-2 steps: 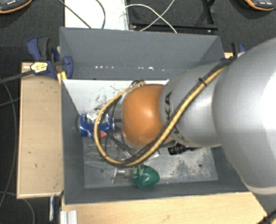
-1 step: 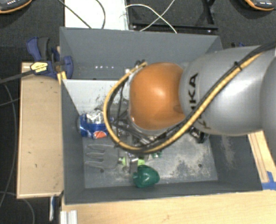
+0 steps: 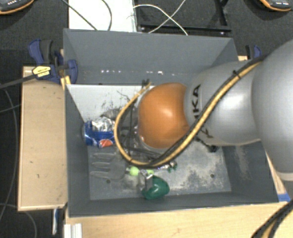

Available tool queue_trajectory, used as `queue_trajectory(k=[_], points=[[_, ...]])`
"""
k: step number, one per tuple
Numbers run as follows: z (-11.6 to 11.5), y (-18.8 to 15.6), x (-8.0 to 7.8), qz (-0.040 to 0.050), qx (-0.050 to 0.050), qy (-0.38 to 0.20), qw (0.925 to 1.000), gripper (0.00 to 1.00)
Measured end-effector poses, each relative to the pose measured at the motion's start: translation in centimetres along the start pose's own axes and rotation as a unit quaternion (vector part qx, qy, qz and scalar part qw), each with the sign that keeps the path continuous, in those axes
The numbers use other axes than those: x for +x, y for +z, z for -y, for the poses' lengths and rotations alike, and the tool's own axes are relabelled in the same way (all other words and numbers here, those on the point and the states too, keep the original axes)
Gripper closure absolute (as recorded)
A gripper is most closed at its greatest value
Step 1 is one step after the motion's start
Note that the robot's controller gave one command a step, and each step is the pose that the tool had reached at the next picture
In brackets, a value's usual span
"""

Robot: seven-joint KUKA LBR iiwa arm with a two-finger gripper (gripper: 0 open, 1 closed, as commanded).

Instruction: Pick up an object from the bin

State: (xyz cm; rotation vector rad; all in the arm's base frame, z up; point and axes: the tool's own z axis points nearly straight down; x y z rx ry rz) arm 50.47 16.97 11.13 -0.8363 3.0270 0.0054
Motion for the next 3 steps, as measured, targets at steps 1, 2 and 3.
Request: queue_trajectory(k=[1,2,3], points=[[-5.4,-2.3,-2.1,0.0068,-0.001,0.102,0.9948,0.0],[-5.3,-2.2,-2.1,0.0066,-0.001,0.102,0.9948,0.0],[-2.9,-3.6,-3.7,0.0085,0.001,-0.138,0.9904,0.0]])
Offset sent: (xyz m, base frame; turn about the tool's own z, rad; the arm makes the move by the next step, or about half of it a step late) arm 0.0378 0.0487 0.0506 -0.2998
